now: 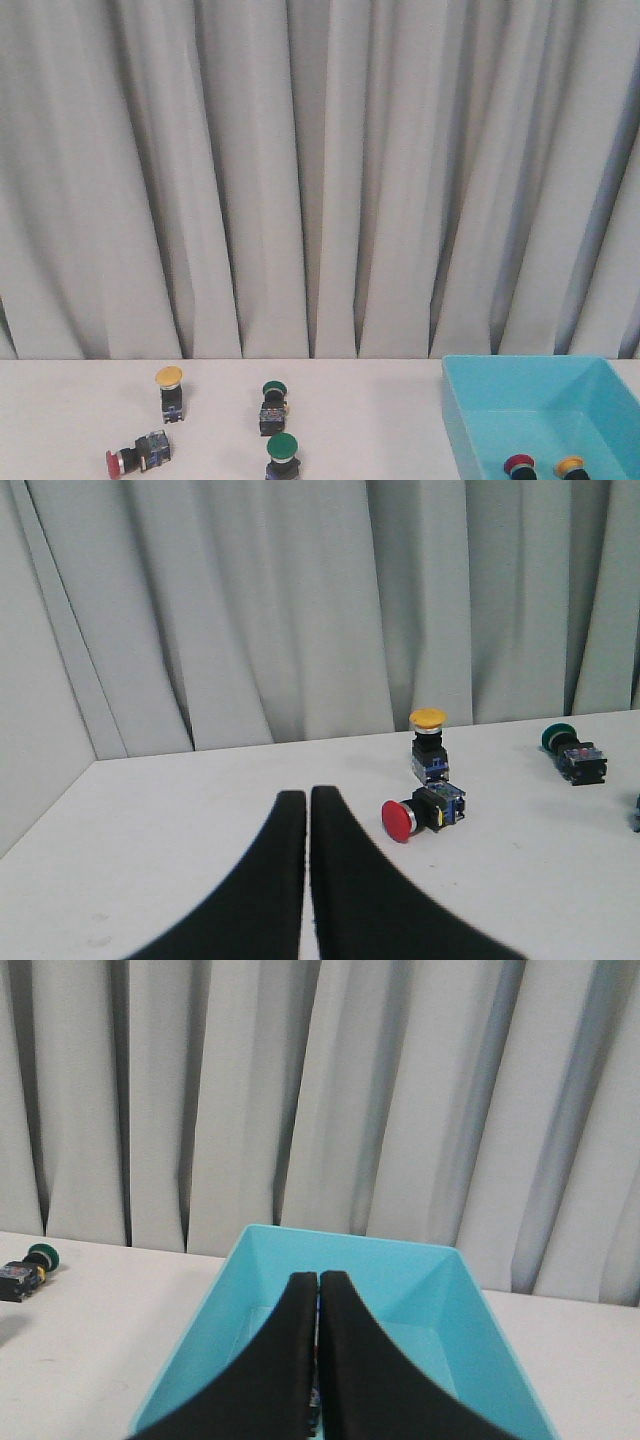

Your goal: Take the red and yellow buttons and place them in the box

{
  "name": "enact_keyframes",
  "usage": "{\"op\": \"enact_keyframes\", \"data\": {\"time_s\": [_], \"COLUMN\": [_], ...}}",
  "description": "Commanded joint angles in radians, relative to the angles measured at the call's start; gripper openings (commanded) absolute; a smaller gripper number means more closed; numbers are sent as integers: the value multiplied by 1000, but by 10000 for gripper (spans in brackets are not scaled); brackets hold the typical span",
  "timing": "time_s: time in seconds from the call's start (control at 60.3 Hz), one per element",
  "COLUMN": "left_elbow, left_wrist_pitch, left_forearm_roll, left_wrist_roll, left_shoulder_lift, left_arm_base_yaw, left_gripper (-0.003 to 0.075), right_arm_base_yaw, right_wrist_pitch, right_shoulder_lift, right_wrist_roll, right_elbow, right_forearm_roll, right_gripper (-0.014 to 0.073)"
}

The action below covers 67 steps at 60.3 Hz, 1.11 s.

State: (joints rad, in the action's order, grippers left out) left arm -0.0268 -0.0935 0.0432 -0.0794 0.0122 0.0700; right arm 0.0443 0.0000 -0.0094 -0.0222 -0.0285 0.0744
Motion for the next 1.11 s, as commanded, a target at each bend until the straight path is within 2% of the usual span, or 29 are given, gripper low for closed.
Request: {"op": "enact_keyframes", "data": {"time_s": [0.0, 1.094], "left_elbow": [-5, -5], "left_wrist_pitch": [74, 74], "left_forearm_roll": [-10, -10], "left_wrist_roll": [8, 8], "left_shoulder_lift": [13, 13], "left_arm_base_yaw": [0, 0], "left_gripper": [-6, -6], "right_arm_base_yaw": [-5, -37], "right_wrist_pitch": [-75, -70], "right_shoulder_lift": [-19, -19], "right_wrist_roll": [47, 60], "right_elbow": [-16, -16], "right_forearm_roll": [10, 14], "right_gripper": [-5, -5]}}
